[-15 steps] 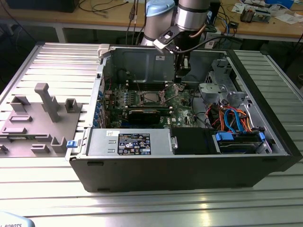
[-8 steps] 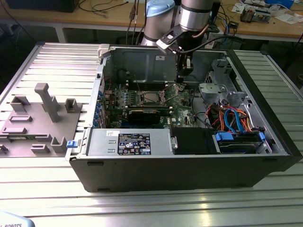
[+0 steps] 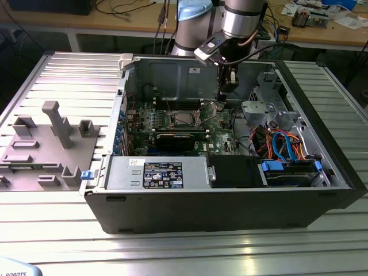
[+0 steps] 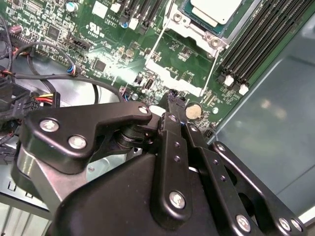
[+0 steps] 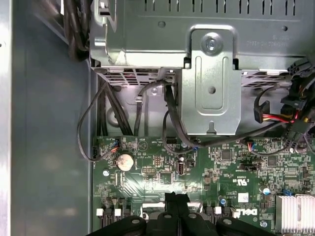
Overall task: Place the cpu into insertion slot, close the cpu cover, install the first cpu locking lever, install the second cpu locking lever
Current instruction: 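Close the cpu cover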
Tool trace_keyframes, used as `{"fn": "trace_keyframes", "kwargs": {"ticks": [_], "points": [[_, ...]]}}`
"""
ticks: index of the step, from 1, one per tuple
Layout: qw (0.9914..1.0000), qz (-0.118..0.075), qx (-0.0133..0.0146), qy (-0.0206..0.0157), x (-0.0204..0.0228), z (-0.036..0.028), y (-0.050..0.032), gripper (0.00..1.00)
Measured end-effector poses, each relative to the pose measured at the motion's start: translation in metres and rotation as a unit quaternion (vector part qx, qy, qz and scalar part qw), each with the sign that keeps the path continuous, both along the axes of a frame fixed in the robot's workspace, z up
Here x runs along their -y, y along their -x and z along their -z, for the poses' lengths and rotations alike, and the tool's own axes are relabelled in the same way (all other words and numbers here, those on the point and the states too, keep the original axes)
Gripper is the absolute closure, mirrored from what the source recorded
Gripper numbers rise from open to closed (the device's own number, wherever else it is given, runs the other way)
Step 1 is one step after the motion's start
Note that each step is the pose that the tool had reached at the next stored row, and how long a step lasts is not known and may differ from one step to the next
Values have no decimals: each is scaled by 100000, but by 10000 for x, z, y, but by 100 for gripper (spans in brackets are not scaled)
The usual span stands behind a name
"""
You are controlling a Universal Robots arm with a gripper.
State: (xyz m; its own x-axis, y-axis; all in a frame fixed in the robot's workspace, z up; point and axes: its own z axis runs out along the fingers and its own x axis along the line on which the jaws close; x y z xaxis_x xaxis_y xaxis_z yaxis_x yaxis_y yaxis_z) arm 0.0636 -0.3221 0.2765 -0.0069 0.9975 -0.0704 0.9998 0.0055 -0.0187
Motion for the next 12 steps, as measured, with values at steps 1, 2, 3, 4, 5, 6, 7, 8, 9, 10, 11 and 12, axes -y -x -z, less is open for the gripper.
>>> {"fn": "trace_keyframes", "kwargs": {"ticks": [1,2,3,4,5,6,7,8,9,10,11,12], "points": [[100000,2,1,1,0,0,-13,89],[100000,0,1,0,0,0,-24,89],[100000,0,0,-2,0,0,-31,89],[100000,-1,-1,0,0,0,-46,89],[100000,-1,1,0,0,0,-53,89],[100000,-2,3,-2,0,0,-63,89],[100000,2,2,1,0,1,-75,89],[100000,3,1,1,0,1,-82,89],[100000,-1,1,2,0,1,-90,89],[100000,1,2,0,0,1,-97,89],[100000,0,1,0,0,1,-105,89],[100000,-2,1,0,0,1,-122,89]]}}
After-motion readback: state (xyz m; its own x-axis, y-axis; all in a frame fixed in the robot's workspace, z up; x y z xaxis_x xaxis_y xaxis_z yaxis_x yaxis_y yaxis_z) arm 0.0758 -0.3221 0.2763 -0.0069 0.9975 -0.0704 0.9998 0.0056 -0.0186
